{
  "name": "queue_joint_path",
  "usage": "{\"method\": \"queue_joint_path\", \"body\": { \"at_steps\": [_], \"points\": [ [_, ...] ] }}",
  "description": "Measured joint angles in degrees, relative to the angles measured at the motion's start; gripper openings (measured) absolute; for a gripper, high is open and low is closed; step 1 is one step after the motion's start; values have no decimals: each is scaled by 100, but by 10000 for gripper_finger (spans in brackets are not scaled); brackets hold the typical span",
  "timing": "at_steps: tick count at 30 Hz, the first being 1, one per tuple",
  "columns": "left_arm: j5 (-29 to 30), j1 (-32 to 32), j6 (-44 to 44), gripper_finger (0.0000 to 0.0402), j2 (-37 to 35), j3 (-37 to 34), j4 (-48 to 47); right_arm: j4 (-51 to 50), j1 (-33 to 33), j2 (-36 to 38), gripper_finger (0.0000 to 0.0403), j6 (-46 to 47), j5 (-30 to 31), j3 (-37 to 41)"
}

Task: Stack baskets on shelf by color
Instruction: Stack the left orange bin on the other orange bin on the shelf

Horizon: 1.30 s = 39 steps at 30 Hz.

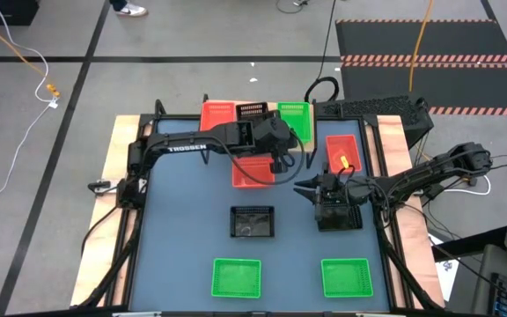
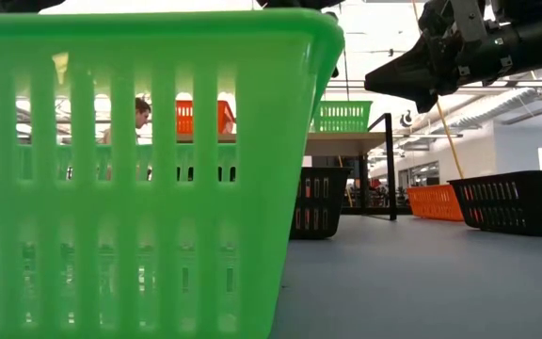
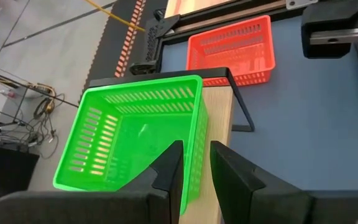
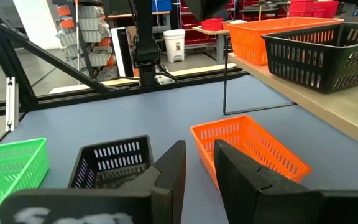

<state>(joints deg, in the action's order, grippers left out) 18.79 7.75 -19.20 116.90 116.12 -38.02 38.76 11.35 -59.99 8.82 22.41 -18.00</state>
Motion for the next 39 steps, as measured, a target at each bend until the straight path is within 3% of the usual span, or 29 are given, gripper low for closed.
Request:
{"method": "queue_joint_path", "body": {
  "at_steps": [26, 39],
  "points": [
    [-79, 0, 138, 83, 4, -3, -3, -2, 0, 0, 80, -7, -2, 0],
    [-1534, -173, 323, 81, -75, -9, -290, -136, 1, 0, 80, -99, -18, 2]
  ]
}}
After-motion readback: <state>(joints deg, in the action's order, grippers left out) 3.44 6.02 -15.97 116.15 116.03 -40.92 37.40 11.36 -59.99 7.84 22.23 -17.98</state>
